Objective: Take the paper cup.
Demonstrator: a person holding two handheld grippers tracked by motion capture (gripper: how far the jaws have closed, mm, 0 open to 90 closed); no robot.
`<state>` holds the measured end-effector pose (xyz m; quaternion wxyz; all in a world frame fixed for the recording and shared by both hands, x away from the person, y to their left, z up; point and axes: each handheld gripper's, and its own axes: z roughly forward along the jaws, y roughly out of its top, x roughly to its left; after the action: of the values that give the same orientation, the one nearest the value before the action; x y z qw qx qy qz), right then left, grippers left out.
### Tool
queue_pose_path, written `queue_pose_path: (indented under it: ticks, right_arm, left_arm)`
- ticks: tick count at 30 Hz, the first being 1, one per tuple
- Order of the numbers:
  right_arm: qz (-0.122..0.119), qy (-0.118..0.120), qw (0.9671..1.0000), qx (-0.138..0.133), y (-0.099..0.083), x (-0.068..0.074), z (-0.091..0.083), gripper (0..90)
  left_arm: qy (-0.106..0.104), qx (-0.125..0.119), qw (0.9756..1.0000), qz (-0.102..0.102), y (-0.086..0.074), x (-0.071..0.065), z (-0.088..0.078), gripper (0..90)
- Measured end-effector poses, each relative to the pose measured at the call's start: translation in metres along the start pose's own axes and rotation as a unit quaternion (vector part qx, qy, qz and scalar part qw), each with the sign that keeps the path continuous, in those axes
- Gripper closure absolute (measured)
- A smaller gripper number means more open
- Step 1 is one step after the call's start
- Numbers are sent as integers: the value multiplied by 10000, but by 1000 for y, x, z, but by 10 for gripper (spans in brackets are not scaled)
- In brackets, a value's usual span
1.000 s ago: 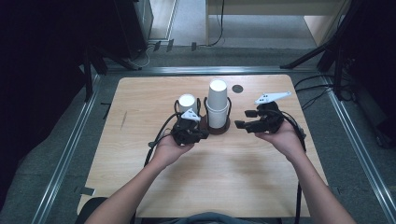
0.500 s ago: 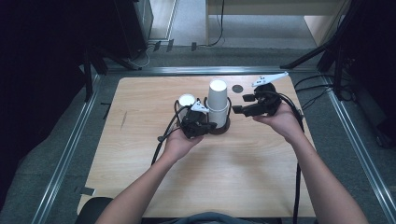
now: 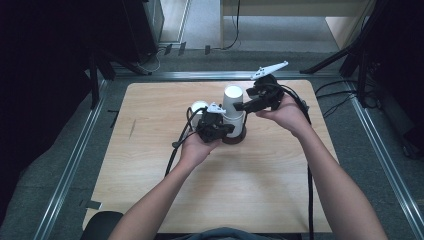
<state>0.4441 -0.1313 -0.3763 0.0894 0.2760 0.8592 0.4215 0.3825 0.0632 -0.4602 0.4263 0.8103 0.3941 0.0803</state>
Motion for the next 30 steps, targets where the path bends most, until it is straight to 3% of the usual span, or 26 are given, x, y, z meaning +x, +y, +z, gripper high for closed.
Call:
queue_pose_path:
  ticks: [10, 11, 23, 30]
  right_arm:
    - [-268, -129, 9994, 160, 12, 6, 18, 198]
    - [-257, -132, 9994, 194, 12, 6, 20, 198]
    - [-178, -158, 9995, 211, 15, 3, 27, 230]
    - [-265, -206, 9990, 299, 18, 6, 27, 309]
  left_arm:
    - [46, -134, 9999, -56, 1, 3, -1, 870]
    - [-26, -141, 9998, -150, 2, 4, -1, 870]
    - [-34, -101, 9997, -212, 4, 8, 2, 857]
    - [-96, -89, 9994, -325, 6, 11, 1, 854]
